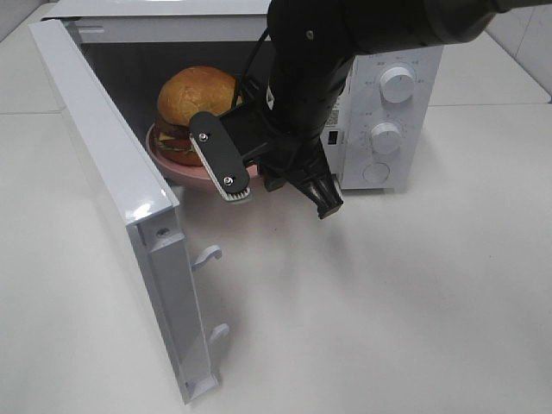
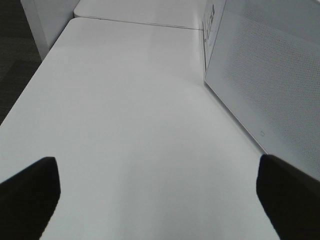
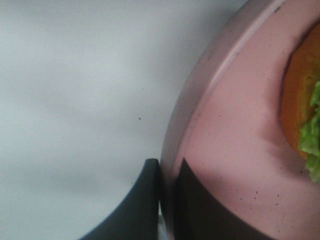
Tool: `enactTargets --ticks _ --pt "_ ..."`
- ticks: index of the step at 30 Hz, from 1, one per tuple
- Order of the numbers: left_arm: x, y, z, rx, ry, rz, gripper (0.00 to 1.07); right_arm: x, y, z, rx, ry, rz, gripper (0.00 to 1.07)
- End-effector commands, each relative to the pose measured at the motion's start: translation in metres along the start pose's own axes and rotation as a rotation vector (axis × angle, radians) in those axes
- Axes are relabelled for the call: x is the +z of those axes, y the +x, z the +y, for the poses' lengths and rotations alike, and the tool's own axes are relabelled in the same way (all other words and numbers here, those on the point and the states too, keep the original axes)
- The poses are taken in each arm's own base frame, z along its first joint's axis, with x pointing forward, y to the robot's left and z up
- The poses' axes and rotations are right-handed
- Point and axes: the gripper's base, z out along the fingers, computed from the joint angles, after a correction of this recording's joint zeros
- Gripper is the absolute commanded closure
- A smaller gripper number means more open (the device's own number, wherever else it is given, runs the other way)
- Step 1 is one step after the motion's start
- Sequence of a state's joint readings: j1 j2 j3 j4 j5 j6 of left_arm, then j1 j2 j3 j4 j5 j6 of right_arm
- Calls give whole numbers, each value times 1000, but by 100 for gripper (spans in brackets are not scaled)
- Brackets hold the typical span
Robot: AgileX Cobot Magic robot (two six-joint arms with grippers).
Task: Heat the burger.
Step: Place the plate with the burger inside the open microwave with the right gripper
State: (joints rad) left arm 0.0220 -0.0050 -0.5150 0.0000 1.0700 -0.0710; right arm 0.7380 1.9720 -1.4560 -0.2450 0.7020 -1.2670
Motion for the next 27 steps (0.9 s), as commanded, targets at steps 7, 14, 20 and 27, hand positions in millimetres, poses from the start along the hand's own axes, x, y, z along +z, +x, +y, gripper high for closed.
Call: enactTargets --ticks 7,14,20,27 --pt "-3 1 0 -2 9 -16 4 0 0 -20 9 49 -10 107" --pt "-3 1 0 -2 9 -16 4 6 -3 -32 32 41 -12 107" --pt "-3 1 0 -2 9 -16 4 11 -5 -44 58 48 -9 107" --pt "-3 1 0 -2 9 -16 4 19 -8 -60 82 69 -4 107"
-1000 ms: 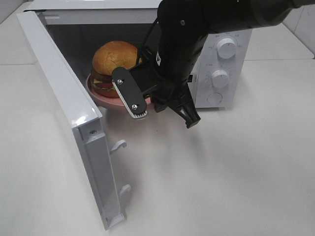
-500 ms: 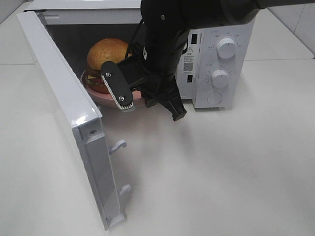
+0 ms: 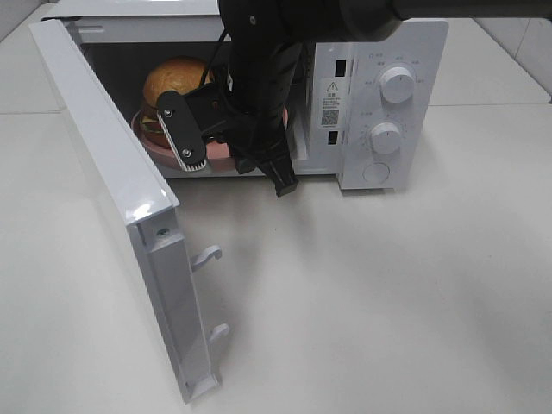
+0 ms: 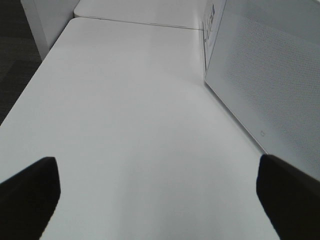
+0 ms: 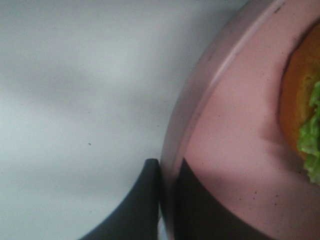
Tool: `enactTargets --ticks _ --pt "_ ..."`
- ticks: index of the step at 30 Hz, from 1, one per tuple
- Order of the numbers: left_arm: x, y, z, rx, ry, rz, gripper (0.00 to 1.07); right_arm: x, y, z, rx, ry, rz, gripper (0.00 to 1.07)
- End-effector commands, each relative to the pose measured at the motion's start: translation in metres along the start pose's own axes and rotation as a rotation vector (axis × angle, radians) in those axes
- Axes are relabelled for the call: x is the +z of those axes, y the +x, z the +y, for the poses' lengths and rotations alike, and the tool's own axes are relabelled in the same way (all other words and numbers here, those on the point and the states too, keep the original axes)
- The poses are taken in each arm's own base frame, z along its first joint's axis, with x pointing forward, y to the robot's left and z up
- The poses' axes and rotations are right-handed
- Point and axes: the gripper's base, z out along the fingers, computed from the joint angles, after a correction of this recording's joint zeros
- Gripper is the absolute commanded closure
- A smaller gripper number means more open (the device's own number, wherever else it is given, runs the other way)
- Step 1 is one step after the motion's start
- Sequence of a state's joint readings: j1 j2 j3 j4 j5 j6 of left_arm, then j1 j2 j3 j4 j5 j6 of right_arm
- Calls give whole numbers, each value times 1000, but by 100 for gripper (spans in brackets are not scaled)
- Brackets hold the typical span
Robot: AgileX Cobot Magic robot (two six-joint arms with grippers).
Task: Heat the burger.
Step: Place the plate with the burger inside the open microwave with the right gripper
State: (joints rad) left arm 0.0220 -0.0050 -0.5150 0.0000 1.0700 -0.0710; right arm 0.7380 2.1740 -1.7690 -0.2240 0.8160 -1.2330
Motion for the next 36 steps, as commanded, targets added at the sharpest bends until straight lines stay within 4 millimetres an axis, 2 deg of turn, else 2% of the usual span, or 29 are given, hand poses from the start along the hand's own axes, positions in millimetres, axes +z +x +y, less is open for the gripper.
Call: enactTargets --ticks 1,10,19,36 --pt "-3 1 0 -2 9 -16 4 -5 1 -16 15 79 -10 107" --pt "-3 1 0 -2 9 -16 4 8 10 -33 47 115 18 107" --pt "-3 1 0 -1 9 -16 4 15 17 -41 61 114 38 107" --pt "-3 1 0 0 8 -16 4 26 16 -61 102 150 38 107"
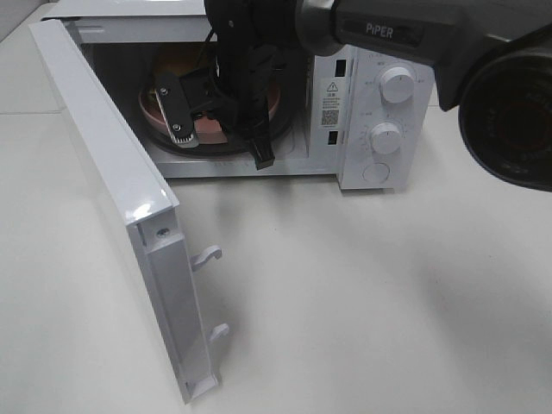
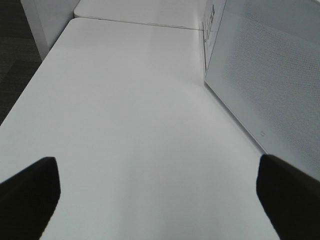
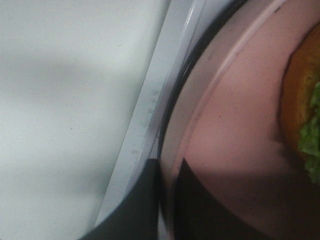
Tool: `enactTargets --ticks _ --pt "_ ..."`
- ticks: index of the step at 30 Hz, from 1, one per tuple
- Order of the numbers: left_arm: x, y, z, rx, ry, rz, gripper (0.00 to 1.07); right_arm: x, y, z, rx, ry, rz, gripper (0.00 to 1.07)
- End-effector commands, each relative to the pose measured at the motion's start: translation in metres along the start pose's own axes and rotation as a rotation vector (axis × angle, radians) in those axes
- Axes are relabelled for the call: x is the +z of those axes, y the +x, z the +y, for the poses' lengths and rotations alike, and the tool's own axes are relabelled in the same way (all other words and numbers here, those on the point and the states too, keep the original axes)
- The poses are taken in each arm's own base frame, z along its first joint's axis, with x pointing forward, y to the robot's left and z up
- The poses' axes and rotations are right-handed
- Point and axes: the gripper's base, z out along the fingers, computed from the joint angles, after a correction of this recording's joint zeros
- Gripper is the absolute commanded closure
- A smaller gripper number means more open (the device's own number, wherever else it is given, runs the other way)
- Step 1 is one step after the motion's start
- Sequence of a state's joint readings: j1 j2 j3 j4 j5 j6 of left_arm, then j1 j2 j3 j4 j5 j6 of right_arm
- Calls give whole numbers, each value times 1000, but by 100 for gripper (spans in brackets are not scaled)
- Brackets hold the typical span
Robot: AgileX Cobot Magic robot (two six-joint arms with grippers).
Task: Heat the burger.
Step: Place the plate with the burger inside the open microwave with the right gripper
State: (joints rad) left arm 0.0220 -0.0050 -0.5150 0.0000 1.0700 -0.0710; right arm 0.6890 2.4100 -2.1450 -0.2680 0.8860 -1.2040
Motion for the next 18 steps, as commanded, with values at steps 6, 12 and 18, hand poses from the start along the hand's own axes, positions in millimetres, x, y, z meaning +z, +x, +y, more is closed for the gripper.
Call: enactTargets --ticks 6,12,18 --pt "-3 1 0 0 8 -16 4 -7 6 -14 35 85 -10 107" --pt "-3 1 0 4 3 -17 4 1 8 -13 37 83 -8 107" --pt "-3 1 0 4 3 -17 4 8 9 -11 44 70 -8 107"
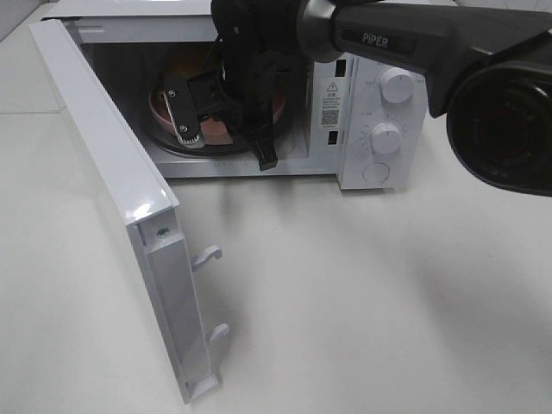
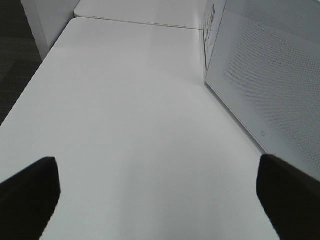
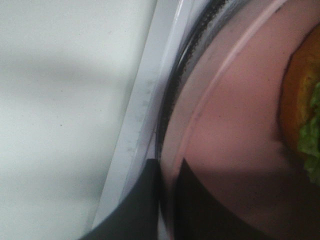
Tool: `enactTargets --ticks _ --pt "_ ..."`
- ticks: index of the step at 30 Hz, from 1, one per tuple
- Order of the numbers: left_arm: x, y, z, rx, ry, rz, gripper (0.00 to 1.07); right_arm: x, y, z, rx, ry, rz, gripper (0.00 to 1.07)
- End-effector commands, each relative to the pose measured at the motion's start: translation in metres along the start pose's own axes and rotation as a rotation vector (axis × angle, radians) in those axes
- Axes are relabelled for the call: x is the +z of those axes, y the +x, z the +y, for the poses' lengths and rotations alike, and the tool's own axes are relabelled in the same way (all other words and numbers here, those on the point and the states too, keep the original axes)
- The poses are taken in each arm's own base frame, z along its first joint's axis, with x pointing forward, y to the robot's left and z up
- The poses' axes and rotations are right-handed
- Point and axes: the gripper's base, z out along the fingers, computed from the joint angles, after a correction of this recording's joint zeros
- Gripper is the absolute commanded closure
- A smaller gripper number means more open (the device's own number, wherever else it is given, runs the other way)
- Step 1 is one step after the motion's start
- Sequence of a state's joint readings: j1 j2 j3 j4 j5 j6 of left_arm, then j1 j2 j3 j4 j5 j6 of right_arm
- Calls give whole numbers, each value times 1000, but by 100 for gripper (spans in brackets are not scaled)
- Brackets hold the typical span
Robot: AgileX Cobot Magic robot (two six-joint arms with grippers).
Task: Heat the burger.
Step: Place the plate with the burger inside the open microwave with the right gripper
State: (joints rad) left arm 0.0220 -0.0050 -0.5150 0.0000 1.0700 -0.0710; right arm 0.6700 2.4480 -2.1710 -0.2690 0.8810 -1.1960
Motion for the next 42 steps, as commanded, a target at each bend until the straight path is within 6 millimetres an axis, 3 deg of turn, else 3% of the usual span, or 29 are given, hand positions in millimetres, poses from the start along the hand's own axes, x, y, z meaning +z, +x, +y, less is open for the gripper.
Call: enactTargets --ticks 1,42 --pt "-3 1 0 4 3 -17 4 -5 3 -10 27 74 -19 107" --pt "-3 1 0 4 3 -17 4 2 -4 -10 72 77 -63 105"
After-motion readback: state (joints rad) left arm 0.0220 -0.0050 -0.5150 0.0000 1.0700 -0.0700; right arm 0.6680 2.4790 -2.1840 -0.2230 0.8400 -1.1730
